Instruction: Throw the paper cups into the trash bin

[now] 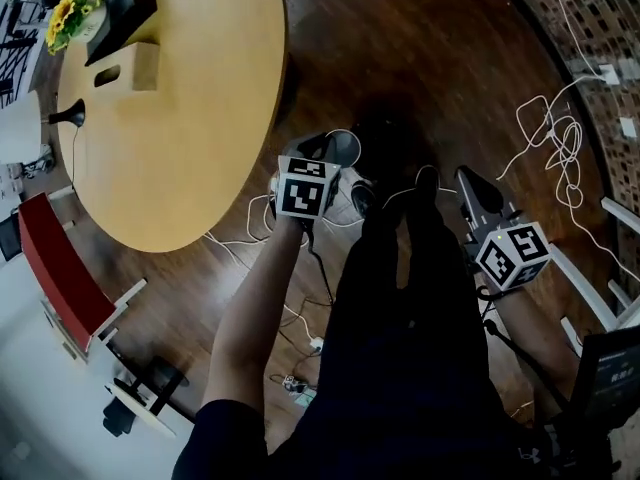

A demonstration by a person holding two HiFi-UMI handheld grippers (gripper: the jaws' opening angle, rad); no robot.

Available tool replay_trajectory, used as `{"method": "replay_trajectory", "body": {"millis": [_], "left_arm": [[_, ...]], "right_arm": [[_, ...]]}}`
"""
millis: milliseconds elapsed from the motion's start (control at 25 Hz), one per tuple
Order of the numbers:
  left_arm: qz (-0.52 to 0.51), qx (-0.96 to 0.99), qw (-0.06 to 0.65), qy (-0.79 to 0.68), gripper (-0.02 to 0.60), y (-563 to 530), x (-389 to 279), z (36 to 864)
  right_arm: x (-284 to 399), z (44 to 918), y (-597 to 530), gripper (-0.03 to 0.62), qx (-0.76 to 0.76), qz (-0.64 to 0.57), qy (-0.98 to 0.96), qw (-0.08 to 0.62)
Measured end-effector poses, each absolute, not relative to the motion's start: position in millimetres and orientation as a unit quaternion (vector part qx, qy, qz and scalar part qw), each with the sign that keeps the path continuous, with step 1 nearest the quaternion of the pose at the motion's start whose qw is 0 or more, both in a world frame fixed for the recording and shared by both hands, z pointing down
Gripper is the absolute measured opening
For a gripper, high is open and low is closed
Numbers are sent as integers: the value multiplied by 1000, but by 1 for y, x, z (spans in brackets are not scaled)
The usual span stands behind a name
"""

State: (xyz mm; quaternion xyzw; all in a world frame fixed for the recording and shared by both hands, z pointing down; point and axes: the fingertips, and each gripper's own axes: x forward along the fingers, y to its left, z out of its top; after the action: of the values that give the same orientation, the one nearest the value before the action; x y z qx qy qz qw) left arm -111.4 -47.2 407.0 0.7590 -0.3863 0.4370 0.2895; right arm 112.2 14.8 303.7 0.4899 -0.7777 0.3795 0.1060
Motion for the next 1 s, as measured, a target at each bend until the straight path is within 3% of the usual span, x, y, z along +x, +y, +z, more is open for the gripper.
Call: {"method": "replay_trajectory", "body": {"millis": [480, 1000], "left_arm": [[446, 774, 297, -338, 28, -12, -59, 622], [452, 773, 305, -324, 28, -7, -18, 784]], "right_arm": [[127, 460, 11, 9, 438, 436, -768, 169], [154, 563, -31, 9, 452, 408, -777, 159]]}}
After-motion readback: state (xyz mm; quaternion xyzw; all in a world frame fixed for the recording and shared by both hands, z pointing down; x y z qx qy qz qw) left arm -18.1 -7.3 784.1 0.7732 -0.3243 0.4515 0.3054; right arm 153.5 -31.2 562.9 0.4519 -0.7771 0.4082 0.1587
